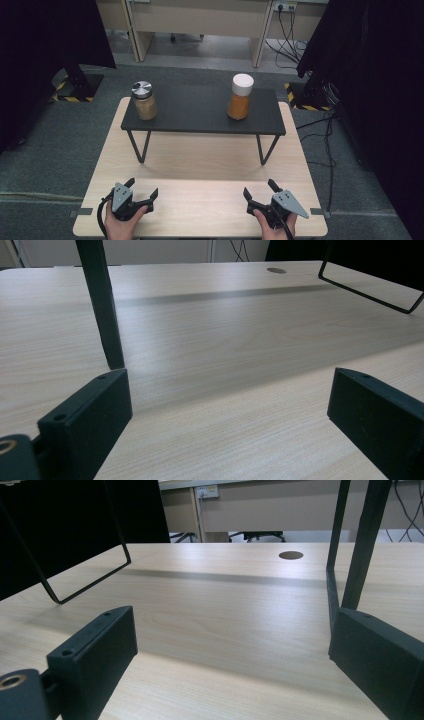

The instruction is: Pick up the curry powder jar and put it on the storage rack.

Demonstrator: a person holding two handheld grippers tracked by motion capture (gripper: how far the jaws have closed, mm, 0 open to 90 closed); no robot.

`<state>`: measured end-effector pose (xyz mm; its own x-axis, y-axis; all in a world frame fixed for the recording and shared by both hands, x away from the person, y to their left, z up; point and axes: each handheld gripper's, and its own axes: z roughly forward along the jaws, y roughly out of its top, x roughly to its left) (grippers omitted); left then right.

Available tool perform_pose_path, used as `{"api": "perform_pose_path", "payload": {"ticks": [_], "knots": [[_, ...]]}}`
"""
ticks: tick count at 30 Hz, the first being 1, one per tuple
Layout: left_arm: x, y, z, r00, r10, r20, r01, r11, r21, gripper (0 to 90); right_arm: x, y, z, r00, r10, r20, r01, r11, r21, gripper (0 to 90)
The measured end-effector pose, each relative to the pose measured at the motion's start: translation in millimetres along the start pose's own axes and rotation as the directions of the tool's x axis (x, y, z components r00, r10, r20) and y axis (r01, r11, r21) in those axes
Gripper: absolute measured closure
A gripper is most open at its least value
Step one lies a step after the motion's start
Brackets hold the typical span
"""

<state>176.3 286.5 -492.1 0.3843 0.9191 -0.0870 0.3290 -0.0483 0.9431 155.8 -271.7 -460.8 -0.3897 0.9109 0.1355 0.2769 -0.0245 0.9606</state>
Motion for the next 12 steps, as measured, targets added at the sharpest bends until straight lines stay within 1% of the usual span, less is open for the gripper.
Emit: {"api": "perform_pose_path", "payload": {"ticks": [3, 12], "knots": [[-0.1, -0.4, 0.4, 1.0, 0.001, 0.001, -0.001, 1.0, 0.0, 3.3, -0.2, -1.2, 0.2, 0.9999, 0.01, -0.006, -0.01, 1.0, 0.002, 4.9], [-0.7, -1.2, 1.5, 1.0, 0.002, 0.005, -0.002, 1.0, -0.001, 3.2, -1.2, -0.6, -5.0, 0.9998, 0.013, -0.014, -0.013, 1.0, -0.012, 4.8]]}}
